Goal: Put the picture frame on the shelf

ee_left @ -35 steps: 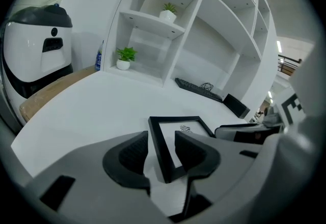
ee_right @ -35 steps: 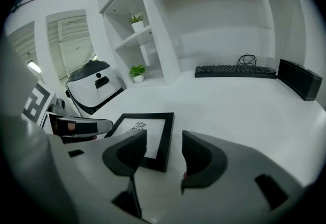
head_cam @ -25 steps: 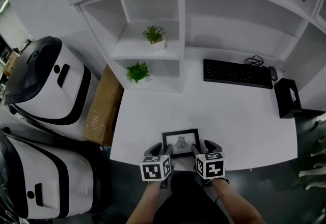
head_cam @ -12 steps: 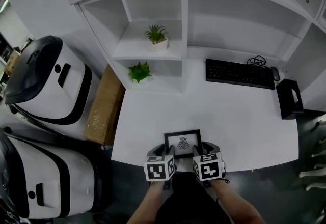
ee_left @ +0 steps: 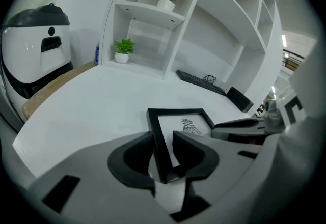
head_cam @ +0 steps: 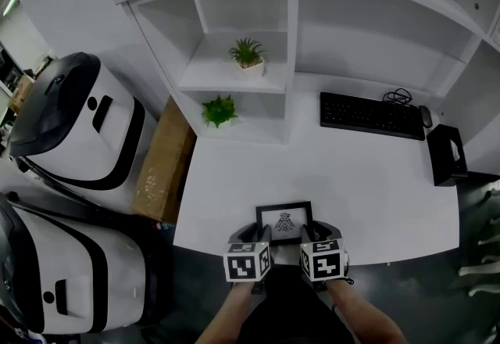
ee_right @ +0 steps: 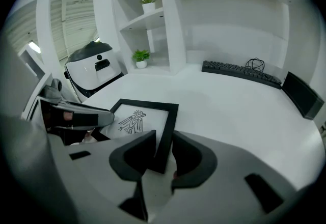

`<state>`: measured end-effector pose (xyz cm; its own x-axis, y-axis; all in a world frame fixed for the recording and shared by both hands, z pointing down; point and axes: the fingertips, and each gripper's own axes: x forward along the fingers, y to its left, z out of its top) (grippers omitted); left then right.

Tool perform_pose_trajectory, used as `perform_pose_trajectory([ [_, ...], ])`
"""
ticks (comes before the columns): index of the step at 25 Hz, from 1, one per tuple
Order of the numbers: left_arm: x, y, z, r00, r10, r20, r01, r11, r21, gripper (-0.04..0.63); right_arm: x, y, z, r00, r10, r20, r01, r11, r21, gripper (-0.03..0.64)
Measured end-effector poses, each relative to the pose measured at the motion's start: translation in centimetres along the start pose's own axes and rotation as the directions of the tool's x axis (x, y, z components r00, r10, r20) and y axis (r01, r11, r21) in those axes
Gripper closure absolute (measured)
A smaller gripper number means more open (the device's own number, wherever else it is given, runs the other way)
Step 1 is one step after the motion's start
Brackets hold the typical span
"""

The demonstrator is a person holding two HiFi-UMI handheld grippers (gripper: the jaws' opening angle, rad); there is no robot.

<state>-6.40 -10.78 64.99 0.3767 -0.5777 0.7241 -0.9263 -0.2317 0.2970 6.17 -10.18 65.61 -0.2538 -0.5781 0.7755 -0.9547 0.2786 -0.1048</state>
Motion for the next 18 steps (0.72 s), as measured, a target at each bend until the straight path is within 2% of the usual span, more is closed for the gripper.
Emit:
perform_pose_trajectory([
  [12,-2.4,-0.3,1.6,0.995,-0.022,0.096,0.021,1.0,0.005,0.477,-2.0,0.6,1.5,0.995,0.025,0.095,-0.029,0.999,0.04,0.54],
  [18,-4.5,-0.2,3.6,0.984,-0.015,0.18,0.013,1.0,0.015,0.486,-3.3,1.4,3.6,0.984,0.045,0.172,-0.052,0.998,0.037,0.543],
])
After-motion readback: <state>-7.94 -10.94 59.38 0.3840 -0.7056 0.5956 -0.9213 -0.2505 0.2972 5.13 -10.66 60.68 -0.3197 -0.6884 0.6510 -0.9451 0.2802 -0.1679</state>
